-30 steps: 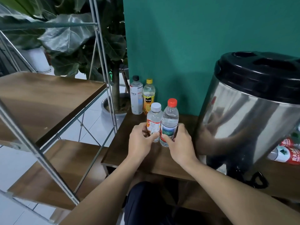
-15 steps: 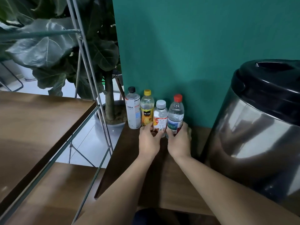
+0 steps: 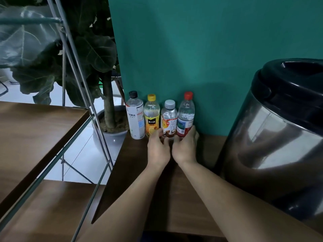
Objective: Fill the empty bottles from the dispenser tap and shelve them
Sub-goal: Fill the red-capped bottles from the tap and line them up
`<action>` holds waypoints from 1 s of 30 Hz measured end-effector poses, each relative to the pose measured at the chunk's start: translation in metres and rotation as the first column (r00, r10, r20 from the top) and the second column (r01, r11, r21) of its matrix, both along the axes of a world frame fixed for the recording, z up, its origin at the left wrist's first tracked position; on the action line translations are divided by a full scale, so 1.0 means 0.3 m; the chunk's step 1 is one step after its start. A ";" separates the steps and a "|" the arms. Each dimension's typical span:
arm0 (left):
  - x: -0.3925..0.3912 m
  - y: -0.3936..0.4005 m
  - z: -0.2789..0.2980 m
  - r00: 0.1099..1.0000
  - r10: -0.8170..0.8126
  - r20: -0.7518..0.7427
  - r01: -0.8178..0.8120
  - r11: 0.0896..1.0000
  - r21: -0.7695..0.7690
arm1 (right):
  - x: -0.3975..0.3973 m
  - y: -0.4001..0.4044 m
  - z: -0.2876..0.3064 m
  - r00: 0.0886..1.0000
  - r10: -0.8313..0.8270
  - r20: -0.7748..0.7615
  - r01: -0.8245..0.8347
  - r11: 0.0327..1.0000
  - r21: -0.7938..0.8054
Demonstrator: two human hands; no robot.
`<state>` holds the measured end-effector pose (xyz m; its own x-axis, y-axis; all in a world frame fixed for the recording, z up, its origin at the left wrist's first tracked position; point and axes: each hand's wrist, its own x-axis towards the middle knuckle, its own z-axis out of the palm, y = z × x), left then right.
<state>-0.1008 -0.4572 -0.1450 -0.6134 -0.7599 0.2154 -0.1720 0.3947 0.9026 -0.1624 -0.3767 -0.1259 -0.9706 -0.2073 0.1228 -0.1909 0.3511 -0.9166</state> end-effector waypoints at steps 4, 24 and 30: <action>0.069 0.030 0.026 1.000 -0.016 0.016 0.016 1.000 0.026 | 0.033 0.029 0.009 0.998 0.014 0.057 -0.015 1.000 0.012; 0.587 0.815 0.407 0.938 -0.247 -0.241 0.250 0.968 -0.020 | 0.544 0.955 0.391 0.866 0.433 -0.252 -0.463 0.883 -0.072; 0.475 1.114 0.496 0.869 -0.391 -0.304 0.386 0.919 -0.077 | 0.478 1.297 0.480 0.894 0.327 -0.307 -0.378 0.918 -0.122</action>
